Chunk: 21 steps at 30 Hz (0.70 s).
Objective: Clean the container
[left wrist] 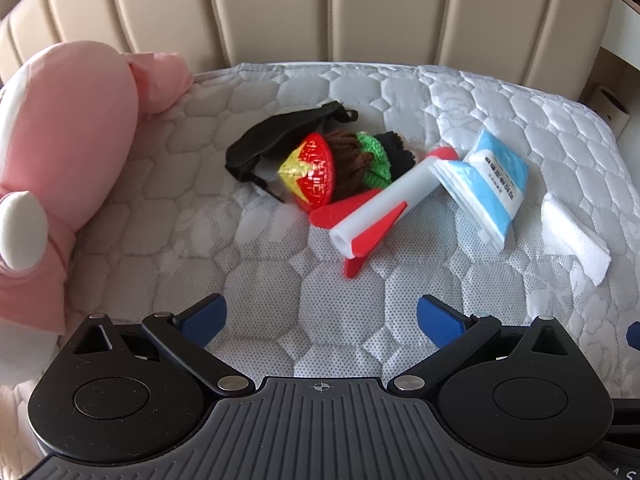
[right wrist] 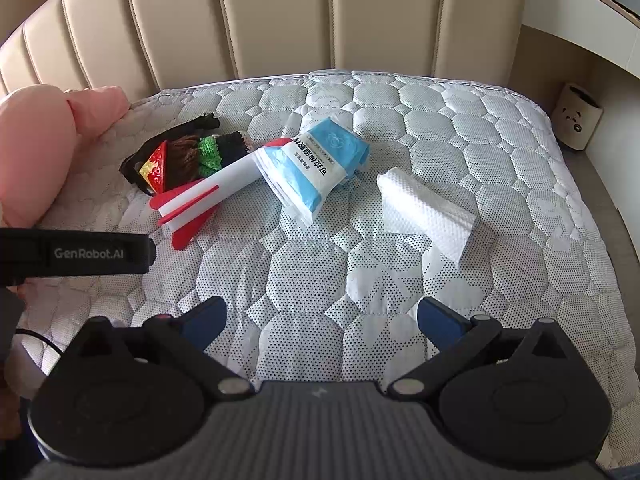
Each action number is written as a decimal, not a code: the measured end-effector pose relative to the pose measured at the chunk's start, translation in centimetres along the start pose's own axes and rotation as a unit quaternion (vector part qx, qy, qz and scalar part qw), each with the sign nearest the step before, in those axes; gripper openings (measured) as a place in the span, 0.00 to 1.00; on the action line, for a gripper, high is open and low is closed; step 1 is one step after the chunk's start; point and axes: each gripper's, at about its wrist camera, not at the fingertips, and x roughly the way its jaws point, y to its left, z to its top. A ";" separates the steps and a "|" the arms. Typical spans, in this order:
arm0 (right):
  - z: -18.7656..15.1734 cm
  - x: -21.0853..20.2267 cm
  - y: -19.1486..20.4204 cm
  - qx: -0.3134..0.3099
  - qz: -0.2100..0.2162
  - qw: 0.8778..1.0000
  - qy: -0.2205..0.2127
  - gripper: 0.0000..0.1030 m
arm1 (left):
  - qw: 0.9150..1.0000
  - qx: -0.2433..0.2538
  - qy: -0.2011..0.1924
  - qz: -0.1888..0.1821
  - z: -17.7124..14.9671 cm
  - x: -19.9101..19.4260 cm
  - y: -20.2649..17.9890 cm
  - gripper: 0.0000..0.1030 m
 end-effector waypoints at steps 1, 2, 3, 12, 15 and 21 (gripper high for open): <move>0.0 0.0 0.0 0.000 0.000 1.000 0.001 0.99 | 1.000 0.001 -0.003 0.000 -0.1 -0.1 0.0 1.00; 0.0 0.0 0.1 0.000 0.000 1.000 0.001 0.99 | 1.000 0.001 -0.006 0.000 -0.2 -0.2 0.0 1.00; -0.1 0.1 0.1 0.000 0.000 1.000 0.002 0.99 | 1.000 0.002 -0.010 -0.001 -0.3 -0.3 -0.1 1.00; 0.0 0.4 -0.7 -0.004 0.004 1.000 0.005 0.99 | 1.000 -0.002 0.003 0.010 0.3 -0.4 -0.2 1.00; 0.2 0.6 -1.2 -0.004 0.006 1.000 0.007 0.99 | 1.000 -0.008 0.005 0.011 0.3 -0.5 -0.1 1.00; 0.3 1.1 -0.7 -0.018 0.006 1.000 0.012 0.99 | 1.000 0.005 0.002 0.015 0.2 -0.3 -0.4 1.00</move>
